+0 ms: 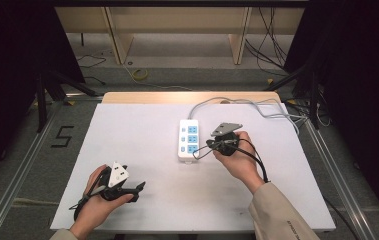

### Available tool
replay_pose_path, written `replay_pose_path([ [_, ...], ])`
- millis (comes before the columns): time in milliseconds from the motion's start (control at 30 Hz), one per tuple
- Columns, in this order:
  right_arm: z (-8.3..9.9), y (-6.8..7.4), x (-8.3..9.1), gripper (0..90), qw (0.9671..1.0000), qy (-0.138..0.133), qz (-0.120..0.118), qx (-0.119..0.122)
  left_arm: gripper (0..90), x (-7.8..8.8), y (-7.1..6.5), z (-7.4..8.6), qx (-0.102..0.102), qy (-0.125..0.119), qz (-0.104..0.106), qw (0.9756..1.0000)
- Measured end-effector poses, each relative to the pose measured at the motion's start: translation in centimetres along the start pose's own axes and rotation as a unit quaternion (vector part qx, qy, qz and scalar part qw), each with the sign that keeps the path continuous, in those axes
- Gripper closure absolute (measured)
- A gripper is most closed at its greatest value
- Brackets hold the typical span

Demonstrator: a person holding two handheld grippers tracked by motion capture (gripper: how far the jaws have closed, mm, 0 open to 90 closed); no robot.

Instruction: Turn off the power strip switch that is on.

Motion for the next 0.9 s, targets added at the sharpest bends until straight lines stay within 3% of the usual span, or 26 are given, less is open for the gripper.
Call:
replay_pose_path([
  [900,-2.6,-0.5,-2.9,90.0,0.9998,0.018,-0.013,0.002,18.0,0.0,0.0,0.0,-0.004,0.000,-0.002,1.0000],
])
Point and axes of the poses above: each handheld gripper's, and its own axes: x roughly backward along the jaws, z roughly out of its underside, y roughly to its left, the point moved 1 cm from there along -x, roughly forward along the jaws
